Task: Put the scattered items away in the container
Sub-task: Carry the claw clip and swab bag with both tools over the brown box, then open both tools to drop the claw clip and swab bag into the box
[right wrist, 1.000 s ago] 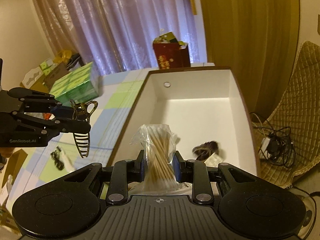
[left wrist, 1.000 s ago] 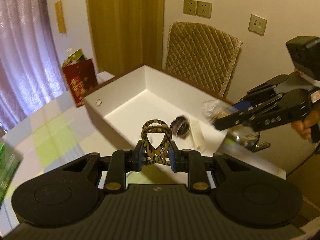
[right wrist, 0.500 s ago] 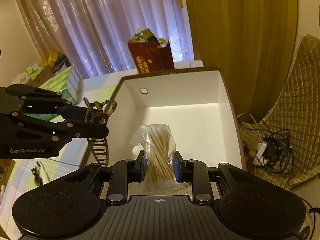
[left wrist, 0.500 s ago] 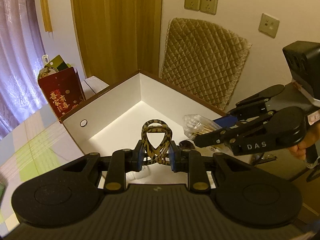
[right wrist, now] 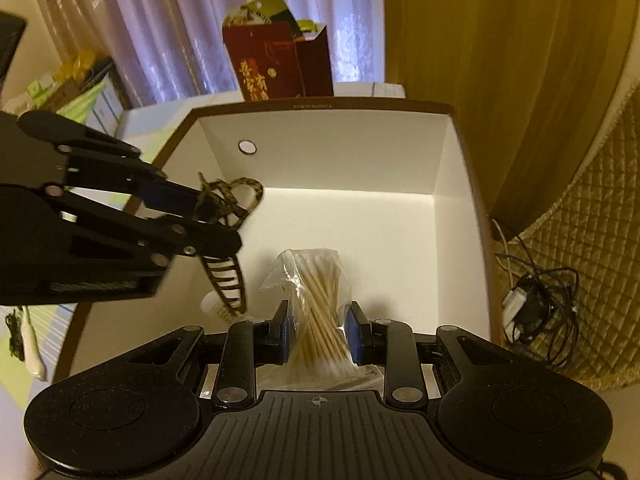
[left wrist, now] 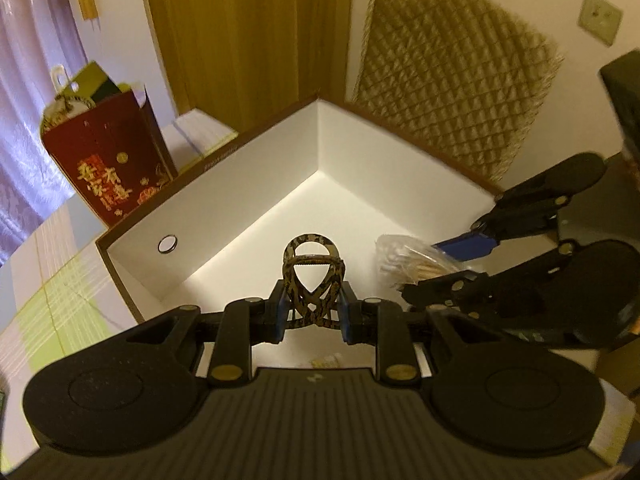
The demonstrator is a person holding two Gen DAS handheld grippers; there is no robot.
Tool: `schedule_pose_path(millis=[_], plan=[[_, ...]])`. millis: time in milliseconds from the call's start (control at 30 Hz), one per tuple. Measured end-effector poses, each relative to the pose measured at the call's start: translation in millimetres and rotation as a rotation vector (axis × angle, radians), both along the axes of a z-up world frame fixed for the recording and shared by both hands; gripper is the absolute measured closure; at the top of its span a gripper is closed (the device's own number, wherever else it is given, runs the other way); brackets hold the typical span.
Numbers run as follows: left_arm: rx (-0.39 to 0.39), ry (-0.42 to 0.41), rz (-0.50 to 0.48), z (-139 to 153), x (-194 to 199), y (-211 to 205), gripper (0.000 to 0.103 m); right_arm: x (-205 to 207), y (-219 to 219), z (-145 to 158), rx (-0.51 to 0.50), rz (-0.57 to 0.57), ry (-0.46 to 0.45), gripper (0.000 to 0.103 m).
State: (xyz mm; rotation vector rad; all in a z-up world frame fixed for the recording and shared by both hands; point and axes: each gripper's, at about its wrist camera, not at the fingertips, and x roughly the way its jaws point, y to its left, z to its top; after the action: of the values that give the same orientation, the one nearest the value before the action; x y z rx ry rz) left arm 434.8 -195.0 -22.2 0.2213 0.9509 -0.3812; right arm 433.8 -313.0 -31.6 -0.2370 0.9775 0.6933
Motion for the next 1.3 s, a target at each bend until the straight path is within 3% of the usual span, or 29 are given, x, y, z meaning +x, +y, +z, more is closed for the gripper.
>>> schedule_pose_path(millis=[433, 900, 933, 967, 1000, 1067, 1167, 1300], plan=[[0.052, 0.111, 0.071, -45, 38, -1, 0.081, 27, 8, -25, -0.069, 0.034, 0.025, 0.073], [0.068, 0.092, 0.069, -35, 34, 4, 0.074, 27, 17, -26, -0.109, 0.085, -0.028, 0.072], [0.070, 0.091, 0.071, -34, 34, 4, 0.073, 26, 19, -27, -0.118, 0.101, -0.030, 0.071], [0.072, 0.090, 0.071, -34, 33, 4, 0.072, 24, 20, -26, -0.122, 0.116, -0.033, 0.036], [0.070, 0.089, 0.071, -32, 32, 4, 0.070, 20, 20, -25, -0.114, 0.123, -0.055, 0.018], [0.060, 0.086, 0.075, -30, 30, 5, 0.068, 12, 21, -20, -0.069, 0.166, -0.065, 0.016], [0.061, 0.083, 0.069, -27, 27, 5, 0.067, 6, 22, -18, -0.091, 0.170, -0.082, 0.016], [0.056, 0.074, 0.054, -22, 20, 4, 0.054, 0, 14, -11, -0.070, 0.169, -0.056, 0.016]])
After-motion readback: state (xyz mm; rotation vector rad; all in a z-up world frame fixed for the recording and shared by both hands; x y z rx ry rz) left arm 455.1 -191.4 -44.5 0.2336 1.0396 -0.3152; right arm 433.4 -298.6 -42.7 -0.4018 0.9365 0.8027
